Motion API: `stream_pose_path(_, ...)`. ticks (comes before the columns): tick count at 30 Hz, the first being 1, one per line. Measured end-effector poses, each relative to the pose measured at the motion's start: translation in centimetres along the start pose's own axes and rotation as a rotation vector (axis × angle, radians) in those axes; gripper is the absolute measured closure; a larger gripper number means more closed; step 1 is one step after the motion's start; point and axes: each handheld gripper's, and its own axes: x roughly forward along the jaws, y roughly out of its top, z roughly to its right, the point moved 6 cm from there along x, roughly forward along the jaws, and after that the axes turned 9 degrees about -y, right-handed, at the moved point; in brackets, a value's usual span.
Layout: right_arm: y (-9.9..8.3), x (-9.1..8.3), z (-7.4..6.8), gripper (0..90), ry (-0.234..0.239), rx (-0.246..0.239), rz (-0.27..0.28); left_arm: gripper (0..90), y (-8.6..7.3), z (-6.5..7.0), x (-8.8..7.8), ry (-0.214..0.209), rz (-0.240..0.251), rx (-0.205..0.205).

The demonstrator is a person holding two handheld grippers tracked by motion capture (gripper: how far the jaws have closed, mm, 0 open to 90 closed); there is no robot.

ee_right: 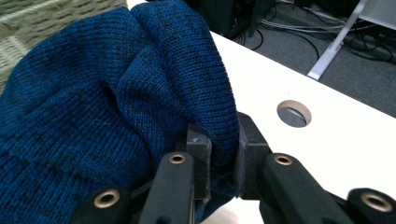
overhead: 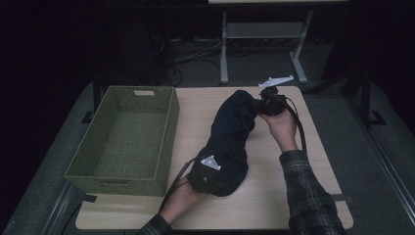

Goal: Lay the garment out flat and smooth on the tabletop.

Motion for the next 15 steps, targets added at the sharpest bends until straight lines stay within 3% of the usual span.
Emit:
stream_pose_path(11,0.0,4.7,-0.3,78.3,-0.009,0.006,-0.064,90.0,0.0,0.0,0.0,-0.009,0.001,-0.004)
stream_pose_path(13,-0.1,5.3,-0.6,76.1,0.005,0.001,-0.075,90.0,0.0,0.0,0.0,-0.01,0.0,-0.003)
stream_pose_path(15,-0.2,5.5,-0.9,68.3,0.0,-0.015,-0.076,90.0,0.0,0.0,0.0,-0.012,0.0,-0.003)
